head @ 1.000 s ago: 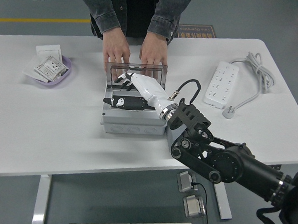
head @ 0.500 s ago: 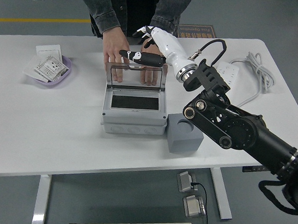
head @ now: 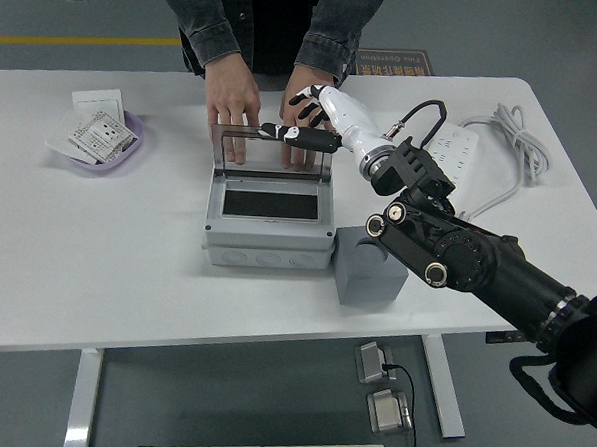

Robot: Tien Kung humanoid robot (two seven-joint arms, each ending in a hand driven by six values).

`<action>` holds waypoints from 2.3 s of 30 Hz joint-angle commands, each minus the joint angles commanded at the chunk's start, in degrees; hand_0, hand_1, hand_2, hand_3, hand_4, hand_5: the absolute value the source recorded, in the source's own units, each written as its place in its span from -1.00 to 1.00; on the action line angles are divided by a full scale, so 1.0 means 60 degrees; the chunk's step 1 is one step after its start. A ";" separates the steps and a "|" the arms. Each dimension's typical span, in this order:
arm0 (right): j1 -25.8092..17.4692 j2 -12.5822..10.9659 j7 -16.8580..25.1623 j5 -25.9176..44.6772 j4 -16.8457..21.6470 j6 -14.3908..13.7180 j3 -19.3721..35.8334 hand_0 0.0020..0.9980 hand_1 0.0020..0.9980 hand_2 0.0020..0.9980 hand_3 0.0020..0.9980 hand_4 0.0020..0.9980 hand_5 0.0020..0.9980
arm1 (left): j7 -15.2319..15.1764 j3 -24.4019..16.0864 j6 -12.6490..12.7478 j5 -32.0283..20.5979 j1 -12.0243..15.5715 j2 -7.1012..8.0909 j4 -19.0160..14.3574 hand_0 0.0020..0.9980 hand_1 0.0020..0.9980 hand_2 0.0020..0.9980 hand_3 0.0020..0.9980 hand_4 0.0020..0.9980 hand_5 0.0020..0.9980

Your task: Pick up the cylinder from the cube,place it in the box,flap close box

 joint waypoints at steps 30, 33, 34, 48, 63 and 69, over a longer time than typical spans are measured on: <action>-0.1455 -0.1832 -0.0573 -0.0561 0.4068 -0.0097 -0.0843 0.32 0.03 0.27 0.41 0.96 0.52 | -0.0061 0.0081 0.0018 -0.0194 0.0027 -0.0013 0.0000 0.23 0.34 0.16 0.21 0.35 -0.15; -0.1597 -0.1895 -0.0643 -0.0583 0.4223 -0.0004 -0.0904 0.26 0.04 0.27 0.41 0.96 0.52 | -0.0078 0.0106 0.0021 -0.0228 0.0030 -0.0018 0.0000 0.24 0.34 0.16 0.21 0.35 -0.15; -0.1638 -0.1908 -0.0661 -0.0588 0.4255 0.0020 -0.0919 0.26 0.04 0.27 0.41 0.96 0.52 | -0.0083 0.0109 0.0022 -0.0232 0.0030 -0.0021 0.0000 0.24 0.34 0.16 0.21 0.35 -0.15; -0.2231 -0.2041 -0.0930 -0.1224 0.4483 0.0509 -0.0020 -0.40 0.02 0.25 0.29 0.95 0.57 | -0.0112 0.0143 0.0030 -0.0264 0.0053 -0.0038 0.0000 0.23 0.34 0.16 0.21 0.35 -0.16; -0.4791 -0.1998 -0.0864 -0.3678 0.6191 0.0319 0.4039 -0.37 -0.01 0.23 0.28 0.95 0.58 | -0.0099 -0.0039 0.0055 -0.0224 0.0252 -0.0002 0.0000 0.23 0.34 0.17 0.21 0.34 -0.17; -0.5607 -0.1788 -0.0268 -0.3656 0.6493 -0.0330 0.5734 -0.37 -0.04 0.20 0.26 0.96 0.56 | -0.0112 -0.0069 0.0064 -0.0262 0.0354 0.0040 0.0000 0.23 0.34 0.17 0.21 0.34 -0.17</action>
